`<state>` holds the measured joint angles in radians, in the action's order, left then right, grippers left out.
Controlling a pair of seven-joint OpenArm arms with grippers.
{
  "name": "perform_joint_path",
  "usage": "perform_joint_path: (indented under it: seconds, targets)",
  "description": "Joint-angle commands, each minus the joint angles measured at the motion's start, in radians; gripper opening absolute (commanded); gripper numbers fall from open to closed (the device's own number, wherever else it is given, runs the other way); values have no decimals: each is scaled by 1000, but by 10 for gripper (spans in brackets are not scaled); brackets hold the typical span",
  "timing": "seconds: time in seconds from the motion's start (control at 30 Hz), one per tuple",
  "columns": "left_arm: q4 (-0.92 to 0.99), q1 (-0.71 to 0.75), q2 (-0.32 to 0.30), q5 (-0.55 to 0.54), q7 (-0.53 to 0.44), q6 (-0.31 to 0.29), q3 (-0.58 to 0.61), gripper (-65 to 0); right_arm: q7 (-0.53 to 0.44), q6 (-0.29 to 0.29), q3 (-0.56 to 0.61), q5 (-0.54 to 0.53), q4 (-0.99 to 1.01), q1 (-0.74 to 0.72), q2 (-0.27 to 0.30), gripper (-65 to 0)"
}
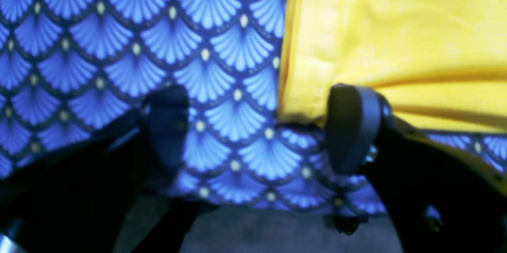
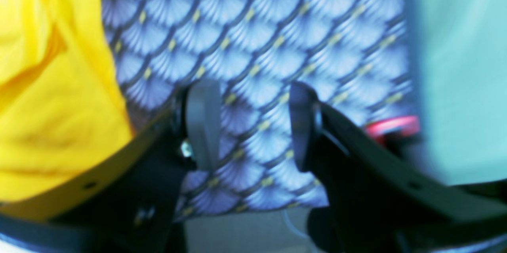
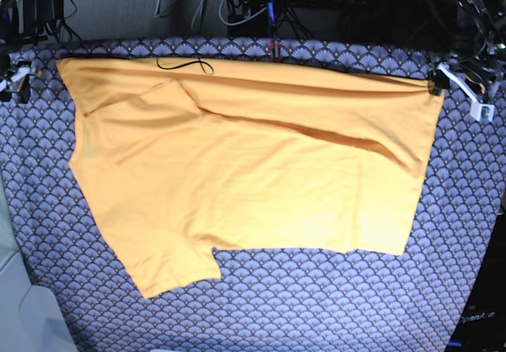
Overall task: Fold the T-shirt properly
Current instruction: 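Drag the shirt further with both grippers, unfolding it flat, then open both grippers and release the shirt's edge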
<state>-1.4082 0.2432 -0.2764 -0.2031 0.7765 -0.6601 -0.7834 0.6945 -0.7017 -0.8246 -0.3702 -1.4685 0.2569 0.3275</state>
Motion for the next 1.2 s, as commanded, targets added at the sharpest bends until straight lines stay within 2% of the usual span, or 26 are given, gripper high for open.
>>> perform_joint_path:
  seconds: [0.0, 0.13, 0.23, 0.43, 0.6, 0.7, 0.83, 1.07, 1.17]
  targets:
    - [-10, -17, -21, 24, 1, 15, -26, -132, -19, 4, -3, -14, -14, -32, 26, -359]
    - [-10, -107, -31, 26, 5, 15, -38, -132, 70, 4, 81, -13, -14, -146, 77, -359]
    - [-16, -183, -31, 27, 13, 15, -38, -132, 130, 4, 153, -3, -14, -250, 92, -359]
    - [-32, -252, -25, 27, 93, 15, -37, -132, 210, 4, 245, 133, -14, -423, 95, -359]
    - [-32, -178, -21, 21, 88, 15, -43, -132, 205, 4, 250, 142, -14, -440, 72, -359]
    - [-32, -140, -21, 18, 27, 12, -44, -132, 205, 4, 258, 142, -14, -445, 68, -359]
    - [-29, -130, -21, 18, -24, -23, -47, -132, 205, 4, 344, 142, 10, -497, 68, -359]
    - [63, -290, -33, 29, -33, -19, -37, -132, 198, 4, 446, 142, 263, -678, 71, -359]
    - [125, -411, -48, 87, -33, -19, -20, -132, 141, 4, 522, 144, 363, -746, 72, -359]
